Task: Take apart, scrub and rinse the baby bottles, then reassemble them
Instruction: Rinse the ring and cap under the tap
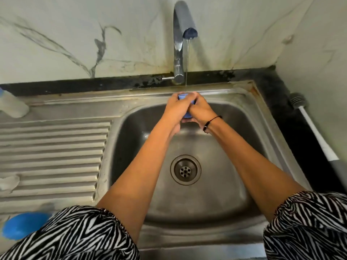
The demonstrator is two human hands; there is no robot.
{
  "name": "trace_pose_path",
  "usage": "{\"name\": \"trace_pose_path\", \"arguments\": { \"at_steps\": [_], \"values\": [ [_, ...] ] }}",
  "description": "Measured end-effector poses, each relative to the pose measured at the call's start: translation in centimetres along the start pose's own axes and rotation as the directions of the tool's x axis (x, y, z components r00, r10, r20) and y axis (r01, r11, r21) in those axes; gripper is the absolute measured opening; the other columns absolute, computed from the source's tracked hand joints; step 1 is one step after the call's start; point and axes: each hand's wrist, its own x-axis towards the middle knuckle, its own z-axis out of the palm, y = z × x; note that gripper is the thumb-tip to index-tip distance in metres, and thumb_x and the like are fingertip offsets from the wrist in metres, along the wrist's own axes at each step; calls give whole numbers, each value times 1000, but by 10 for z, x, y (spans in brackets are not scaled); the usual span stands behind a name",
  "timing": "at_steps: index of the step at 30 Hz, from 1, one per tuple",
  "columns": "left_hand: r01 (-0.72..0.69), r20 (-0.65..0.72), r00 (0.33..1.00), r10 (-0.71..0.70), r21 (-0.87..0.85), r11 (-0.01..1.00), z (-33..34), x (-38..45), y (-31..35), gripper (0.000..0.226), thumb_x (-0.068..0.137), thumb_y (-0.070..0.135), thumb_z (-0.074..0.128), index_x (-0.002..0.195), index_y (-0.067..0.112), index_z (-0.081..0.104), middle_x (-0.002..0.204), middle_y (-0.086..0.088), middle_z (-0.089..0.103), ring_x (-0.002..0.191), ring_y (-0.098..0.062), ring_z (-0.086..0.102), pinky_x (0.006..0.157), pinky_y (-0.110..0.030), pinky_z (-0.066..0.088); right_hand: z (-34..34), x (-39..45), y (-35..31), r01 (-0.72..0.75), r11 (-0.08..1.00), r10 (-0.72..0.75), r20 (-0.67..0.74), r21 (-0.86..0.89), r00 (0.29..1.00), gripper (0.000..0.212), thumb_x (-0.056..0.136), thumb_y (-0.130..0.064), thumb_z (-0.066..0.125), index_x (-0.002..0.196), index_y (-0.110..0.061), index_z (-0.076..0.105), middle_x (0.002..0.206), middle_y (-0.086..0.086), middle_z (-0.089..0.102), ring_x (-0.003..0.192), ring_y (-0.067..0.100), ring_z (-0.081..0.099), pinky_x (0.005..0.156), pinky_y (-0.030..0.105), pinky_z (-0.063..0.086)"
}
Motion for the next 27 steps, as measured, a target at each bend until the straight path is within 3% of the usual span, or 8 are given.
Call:
{"name": "trace_pose_path", "arguments": {
  "at_steps": [4,6,10,16,19,23,25,27],
  "values": [
    [-41,68,997,36,79,996,-7,0,23,14,83,17,71,85,16,57,76,-6,63,65,-19,61,47,-22,47,10,-10,-19,131,989,-134,29,69,991,36,80,19,39,90,-9,60,71,11,55,62,19,52,51,24,40],
    [-52,73,996,44,117,992,-7,-1,36,18,82,25,73,79,15,58,68,-4,61,56,-16,56,39,-16,39,13,-14,-29,185,982,-185,14,43,983,41,71,22,41,96,-4,60,69,8,57,58,13,53,48,21,39],
    [-58,99,994,43,161,985,1,-4,52,27,82,32,72,73,11,57,63,-7,58,45,-19,53,38,-19,37,14,-19,-43,238,971,-239,-68,-29,969,30,67,13,50,81,-13,57,63,6,56,52,15,49,41,21,34],
    [24,336,940,-53,90,996,-6,-8,59,25,90,29,60,79,6,57,65,-13,57,49,-28,55,43,-32,50,7,-21,-46,155,988,-152,-141,9,978,16,66,-5,56,81,-1,56,52,9,48,41,19,41,34,16,26],
    [31,266,964,-17,-50,998,-4,-6,50,34,89,44,56,76,13,56,66,-9,52,50,-25,48,45,-27,42,8,-19,-48,112,985,-101,-88,128,991,23,65,-20,57,80,-3,54,50,8,46,35,18,39,34,15,23],
    [-67,-45,997,57,-270,961,7,-12,37,44,97,50,39,70,18,54,48,4,54,43,-11,51,40,-20,36,20,-14,-58,54,974,-21,-152,219,988,39,90,-45,49,67,-14,56,54,3,53,37,16,44,35,19,31],
    [-135,-123,987,104,-274,952,10,-14,34,45,100,47,33,84,14,60,64,2,64,61,-10,61,54,-24,48,25,-6,-61,47,987,-11,-230,152,973,43,90,-51,50,69,-15,60,66,5,61,55,19,57,52,26,47],
    [-187,-125,978,165,-187,964,14,-14,29,40,102,41,31,106,13,59,95,-4,67,89,-15,63,79,-29,53,25,3,-61,77,997,-63,-326,30,943,45,91,-53,48,71,-15,62,80,8,64,72,21,59,66,31,47]
  ]
}}
